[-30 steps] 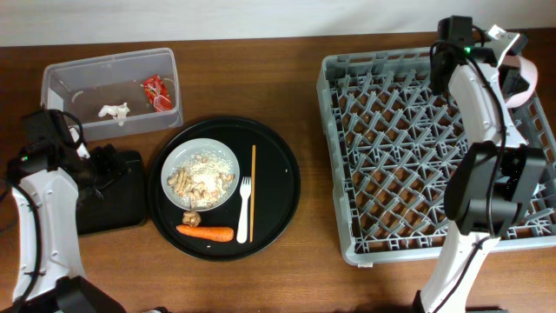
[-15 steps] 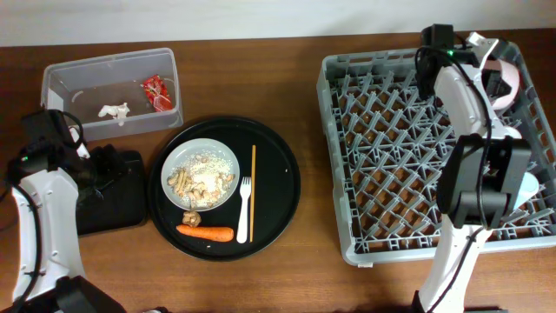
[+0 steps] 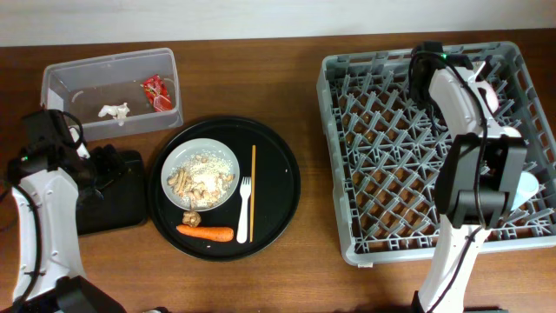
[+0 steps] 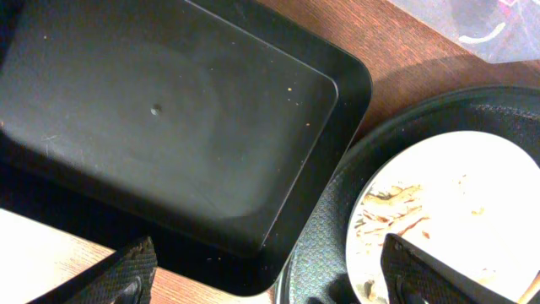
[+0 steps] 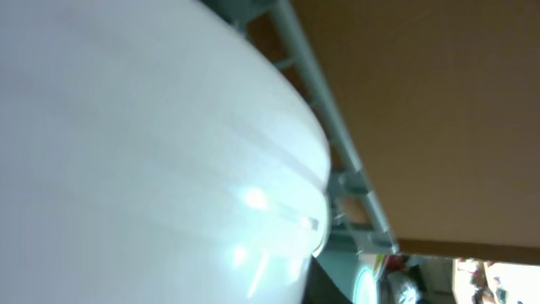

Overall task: Sort waste into correct bins and load items into the dishwasher rack
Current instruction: 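Set the pink bowl on its side in the rack's back right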

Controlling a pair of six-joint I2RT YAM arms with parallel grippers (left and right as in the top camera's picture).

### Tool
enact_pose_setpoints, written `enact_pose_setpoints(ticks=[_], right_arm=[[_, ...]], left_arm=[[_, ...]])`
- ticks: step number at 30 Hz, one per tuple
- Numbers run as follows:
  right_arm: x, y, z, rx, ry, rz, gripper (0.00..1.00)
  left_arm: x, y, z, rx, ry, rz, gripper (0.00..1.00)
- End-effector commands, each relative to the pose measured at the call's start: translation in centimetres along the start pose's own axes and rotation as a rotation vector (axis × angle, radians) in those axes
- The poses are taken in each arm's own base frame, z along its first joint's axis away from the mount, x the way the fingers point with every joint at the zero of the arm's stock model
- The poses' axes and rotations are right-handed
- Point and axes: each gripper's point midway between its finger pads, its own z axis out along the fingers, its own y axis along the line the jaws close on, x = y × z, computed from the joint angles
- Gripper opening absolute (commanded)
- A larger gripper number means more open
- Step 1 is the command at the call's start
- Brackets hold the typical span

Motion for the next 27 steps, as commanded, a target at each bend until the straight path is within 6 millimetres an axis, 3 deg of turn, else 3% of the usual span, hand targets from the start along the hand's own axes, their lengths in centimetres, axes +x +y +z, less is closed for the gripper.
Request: enact_pose_setpoints(ticks=[1,2,3,11,14,16,21,27], right_arm=[[1.8,2.2,-0.6,-0.103,0.066,-0.035,0.52],[1.9,1.9,-1.1,-0.110,0.068,-0.044,0.85],[1.9,1.6,-1.7,-0.120,0.066,-0.045,1.00],[1.0,-2.1,-7.8,-0.375,0.033,0.094,0.99],[1.0,-4.0,-11.6,-0.572,-0.001,0.115,0.99],[1.3,-4.3,-14.1,-0.712,-0.037,0.037,0.99],[4.8,-3.9,-20.1,-1.073,-0.064,-0.214,0.99],[9.4,-2.0,-25.2,-1.345,0.040,-0.392,0.99]], left_arm=[[-0.4,-0.1,-0.2,0.006,-0.009,0.014,0.85],[-0.4,-0.1,-0.2,0.005,-0.007,0.014,0.85],[-0.4,-0.1,-0.2,0.005,-0.007,0.014,0.85],[-0.2,-0.1,-0.2,0.004,0.000,0.014,0.84],[-0.2,-0.1,-0.2,0.003,0.002,0.014,0.84],[-0.2,-0.1,-0.2,0.003,0.002,0.014,0.85],[-0.2,-0.1,-0.2,0.004,0.002,0.014,0.85],[-0.1,-0.3,-0.2,0.007,0.003,0.020,0.85]])
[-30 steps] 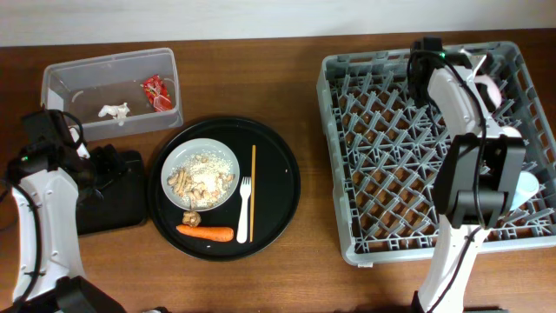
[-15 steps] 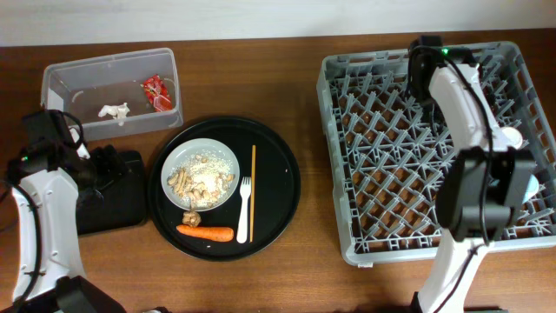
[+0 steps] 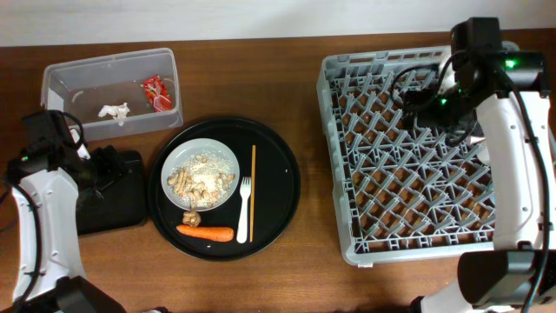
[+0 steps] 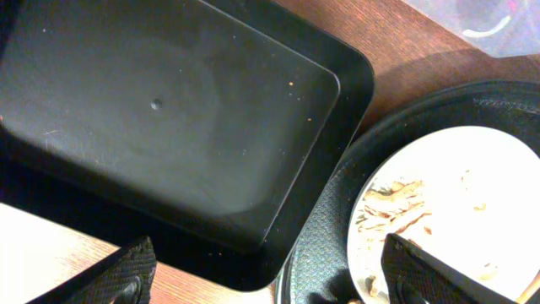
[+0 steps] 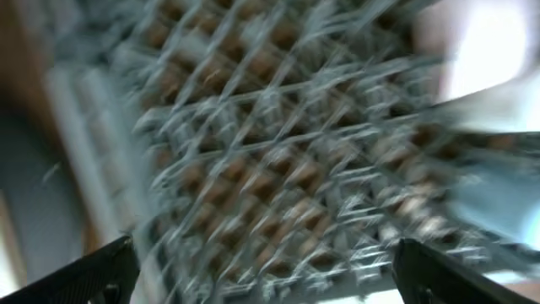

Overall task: Sort waste into correct bins and load items into the dishwasher rack
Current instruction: 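Set the pink bowl on its side in the rack's back right, then grasp the rim of the white plate with the left gripper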

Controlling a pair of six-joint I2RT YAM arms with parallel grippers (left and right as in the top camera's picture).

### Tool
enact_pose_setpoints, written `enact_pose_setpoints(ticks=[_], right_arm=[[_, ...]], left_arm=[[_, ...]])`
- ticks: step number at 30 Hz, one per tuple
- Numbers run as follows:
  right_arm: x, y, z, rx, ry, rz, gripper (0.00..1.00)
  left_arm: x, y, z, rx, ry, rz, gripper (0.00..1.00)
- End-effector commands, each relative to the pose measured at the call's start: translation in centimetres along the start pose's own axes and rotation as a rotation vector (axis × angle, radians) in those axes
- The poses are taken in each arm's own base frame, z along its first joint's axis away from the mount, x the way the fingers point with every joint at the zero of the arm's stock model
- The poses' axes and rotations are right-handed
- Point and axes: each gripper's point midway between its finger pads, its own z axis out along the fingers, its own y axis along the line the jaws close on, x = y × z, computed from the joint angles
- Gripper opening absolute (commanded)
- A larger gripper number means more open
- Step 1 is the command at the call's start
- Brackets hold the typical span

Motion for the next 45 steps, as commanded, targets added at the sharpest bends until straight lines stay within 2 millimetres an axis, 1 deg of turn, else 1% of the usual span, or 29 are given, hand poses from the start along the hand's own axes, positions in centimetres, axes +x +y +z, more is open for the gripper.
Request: enact_pose_setpoints(ticks=[1,3,6,8,10,11,12,15,19,20,22,23,25,27,29,30,31,33,38,41,45], right_arm=[[1.4,6.3,0.0,-0.257,0.050,-0.152,0.99],[2.1,8.2,0.0,-0.268,0.063,-0.207,0.99],[3.0,10.5,0.1,-0.283,0.075,-0.274,0.99],[4.1,12.8,0.4,-0.294,0.096,-0.311,0.99],[4.9,13.8,0.7,-0.281,0.116,-0.334,0.99],[5.0,13.9,0.7,-0.269,0.119,-0.333,0.99],[5.1,13.7,0.8,-0.252,0.122,-0.323,0.99],[5.3,12.7,0.9,-0.207,0.138,-0.312,0.99],[5.6,9.9,1.1,-0.104,0.169,-0.287,0.99],[5.7,8.7,1.1,-0.065,0.182,-0.272,0.99],[5.8,7.6,1.1,-0.046,0.198,-0.244,0.99],[5.7,7.1,1.0,-0.043,0.202,-0.231,0.99],[5.7,6.3,1.0,-0.039,0.208,-0.206,0.99],[5.6,5.8,1.0,-0.036,0.210,-0.190,0.99],[5.5,5.6,1.0,-0.035,0.210,-0.182,0.99],[5.5,5.6,1.0,-0.035,0.209,-0.182,0.99],[5.5,5.6,1.0,-0.035,0.209,-0.183,0.99],[5.5,5.6,1.0,-0.035,0.210,-0.183,0.99],[5.5,5.6,1.1,-0.035,0.211,-0.183,0.99],[5.6,5.6,1.1,-0.035,0.212,-0.182,0.99],[5.6,5.6,1.1,-0.035,0.212,-0.183,0.99]], left_arm=[[-0.3,-0.5,-0.2,0.013,-0.007,0.022,0.85],[-0.2,-0.9,-0.2,0.019,-0.006,0.033,0.85],[0.1,-1.8,-0.2,0.028,-0.001,0.058,0.85],[0.9,-3.8,-0.1,0.070,0.015,0.106,0.85],[2.2,-6.5,-0.1,0.098,0.032,0.187,0.85],[2.8,-7.6,0.0,0.108,0.039,0.222,0.85],[3.1,-8.3,0.0,0.115,0.042,0.245,0.85],[5.2,-12.4,0.5,0.152,0.058,0.354,0.85],[8.1,-17.4,1.8,0.193,0.080,0.449,0.84],[9.1,-19.1,2.5,0.209,0.083,0.482,0.84],[10.7,-21.8,3.7,0.234,0.083,0.521,0.83],[11.1,-22.6,4.1,0.237,0.079,0.531,0.80],[11.8,-24.1,5.1,0.240,0.061,0.536,0.77],[11.9,-24.8,5.6,0.237,0.048,0.520,0.73],[12.2,-25.8,6.0,0.255,0.037,0.508,0.69],[12.2,-26.0,6.3,0.249,0.031,0.511,0.65],[12.1,-26.0,6.5,0.239,0.023,0.513,0.63],[11.9,-25.5,7.3,0.189,0.005,0.496,0.62],[12.0,-25.1,8.2,0.157,0.016,0.429,0.56],[12.4,-24.9,9.4,0.139,0.037,0.433,0.51],[12.8,-24.6,10.5,0.121,0.057,0.437,0.49]])
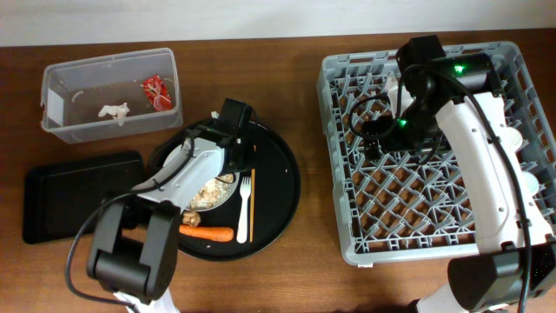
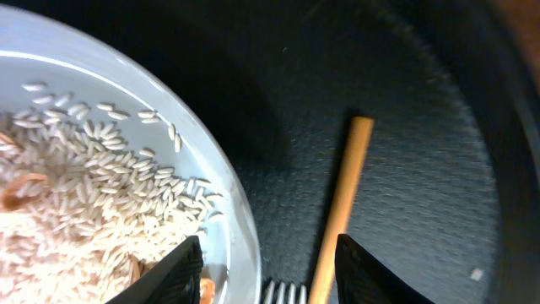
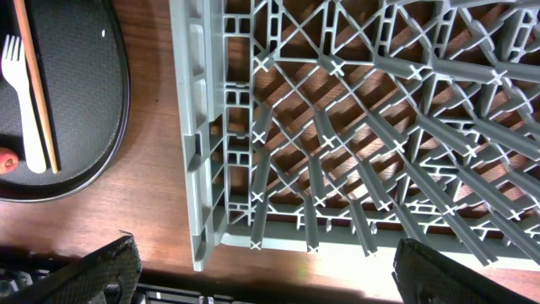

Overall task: Sort waste into correct bins and load items into the dishwasher rack
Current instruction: 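Grasp the rim of the white plate with the left gripper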

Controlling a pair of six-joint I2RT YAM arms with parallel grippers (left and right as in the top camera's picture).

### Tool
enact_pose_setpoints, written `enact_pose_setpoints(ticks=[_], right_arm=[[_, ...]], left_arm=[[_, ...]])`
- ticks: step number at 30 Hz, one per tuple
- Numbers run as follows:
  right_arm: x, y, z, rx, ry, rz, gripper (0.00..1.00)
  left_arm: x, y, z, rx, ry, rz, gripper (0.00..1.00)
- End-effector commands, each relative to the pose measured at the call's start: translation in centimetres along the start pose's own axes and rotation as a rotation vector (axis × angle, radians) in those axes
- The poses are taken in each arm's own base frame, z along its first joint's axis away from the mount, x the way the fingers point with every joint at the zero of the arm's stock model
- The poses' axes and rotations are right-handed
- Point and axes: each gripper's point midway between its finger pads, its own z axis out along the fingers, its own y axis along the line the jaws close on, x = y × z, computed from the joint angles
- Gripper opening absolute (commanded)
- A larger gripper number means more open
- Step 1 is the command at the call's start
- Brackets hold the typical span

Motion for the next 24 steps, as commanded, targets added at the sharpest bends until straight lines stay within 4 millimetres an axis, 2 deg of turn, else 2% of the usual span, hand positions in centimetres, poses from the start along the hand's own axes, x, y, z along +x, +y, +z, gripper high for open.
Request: enact_pose_setpoints(ticks=[1,7,12,19,24], right_arm=[[0.0,-0.3,0.4,0.012,0.014,0.013,0.99],[0.0,-0.3,0.4,0.012,0.014,0.013,0.99],[0.0,-0.3,0.4,0.012,0.015,0.013,0.99],[0.3,-0.3,0.4,0.013,0.025,0.014,0.99],[0.4,-0.3,0.4,0.013,0.029,0.014,0.99]], left_arm=[[0.4,0.2,1.1,-0.023,0.017,-0.012,0.47],[1.5,0.4,2.7,-0.036,0.065,-0.005,0.39],[1.9,0.2,3.1,-0.033,0.081,0.000,0.34],[2.3,0.5,3.0,-0.050,0.095,0.002,0.10],[2.8,2.1,2.9,-0.127,0.107,0.010,0.01]])
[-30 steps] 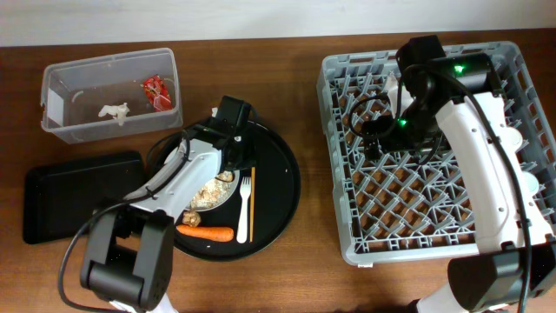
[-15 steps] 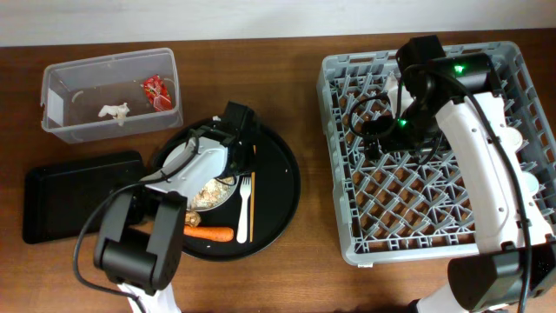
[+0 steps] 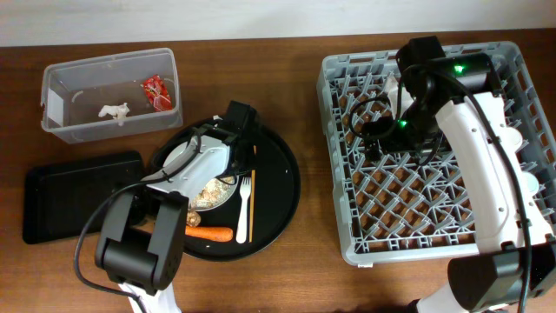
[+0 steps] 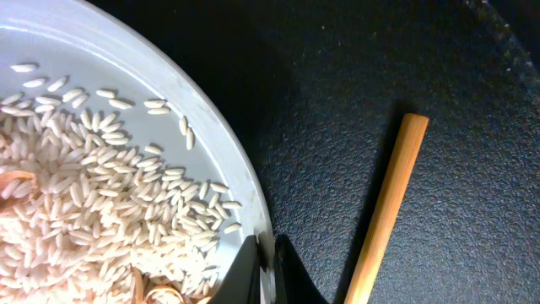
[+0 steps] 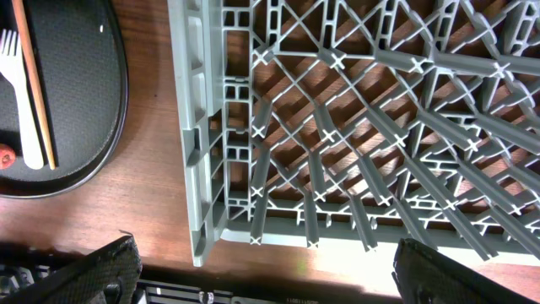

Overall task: Sort waste into correct bins and load items into the dishwasher rack
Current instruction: 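Grasp the rim of the white plate with the left gripper, then lift the white plate with the left gripper toward the black tray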

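A white bowl (image 3: 176, 159) of rice and scraps sits on the round black tray (image 3: 280, 183). My left gripper (image 3: 234, 156) is shut on the bowl's right rim; in the left wrist view its fingertips (image 4: 253, 268) pinch the bowl (image 4: 110, 59) edge. Beside it on the tray lie a wooden chopstick (image 4: 384, 211), a white fork (image 3: 244, 207) and a carrot (image 3: 206, 233). Over the left part of the grey dishwasher rack (image 3: 347, 209) my right gripper (image 5: 270, 274) stands open and empty.
A clear bin (image 3: 61, 74) at the back left holds a red wrapper (image 3: 156, 91) and crumpled white paper (image 3: 113, 110). A black rectangular tray (image 3: 78, 196) lies at the left. The rack's left wall (image 5: 198, 127) and brown tabletop show beneath the right wrist.
My left gripper's fingers stood apart over the bowl's right rim; now they are shut on that rim. The right arm and everything else stayed in place.
At first my left gripper hung open over the black rectangular tray and my right gripper was at the rack's right side against something white. The right then stood open over the rack. Later the left was open at the bowl, now shut on its rim.
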Controlling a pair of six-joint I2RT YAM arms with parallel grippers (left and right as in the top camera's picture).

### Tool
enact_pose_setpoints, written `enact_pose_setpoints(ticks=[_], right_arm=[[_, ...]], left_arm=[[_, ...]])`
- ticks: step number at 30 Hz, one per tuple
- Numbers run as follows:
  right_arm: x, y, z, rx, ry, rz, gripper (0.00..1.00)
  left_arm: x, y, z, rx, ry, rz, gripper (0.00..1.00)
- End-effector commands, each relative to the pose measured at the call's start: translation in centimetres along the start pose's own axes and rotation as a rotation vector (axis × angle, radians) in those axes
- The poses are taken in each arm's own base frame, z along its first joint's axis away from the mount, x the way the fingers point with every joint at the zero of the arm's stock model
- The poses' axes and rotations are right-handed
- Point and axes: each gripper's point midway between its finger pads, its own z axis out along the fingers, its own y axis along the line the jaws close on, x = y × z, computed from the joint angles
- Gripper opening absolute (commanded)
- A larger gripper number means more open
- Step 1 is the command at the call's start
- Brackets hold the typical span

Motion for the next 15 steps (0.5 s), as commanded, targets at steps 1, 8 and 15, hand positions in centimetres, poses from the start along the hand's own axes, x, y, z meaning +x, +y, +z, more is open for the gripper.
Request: enact_pose_setpoints(ticks=[1,8,15], right_arm=[[0.1,-0.3,0.4,0.013,0.017,0.014,0.99],[0.3,-0.3,0.4,0.013,0.025,0.014,0.99],[0.3,-0.3,0.4,0.013,0.024,0.014,0.99]], left_arm=[[2.1,1.3,1.5,-0.068,0.072,0.008,0.01],[2.9,1.9,1.2,-0.094,0.110,0.014,0.00],[2.4,2.3,-0.4,-0.133,0.136,0.021,0.01]])
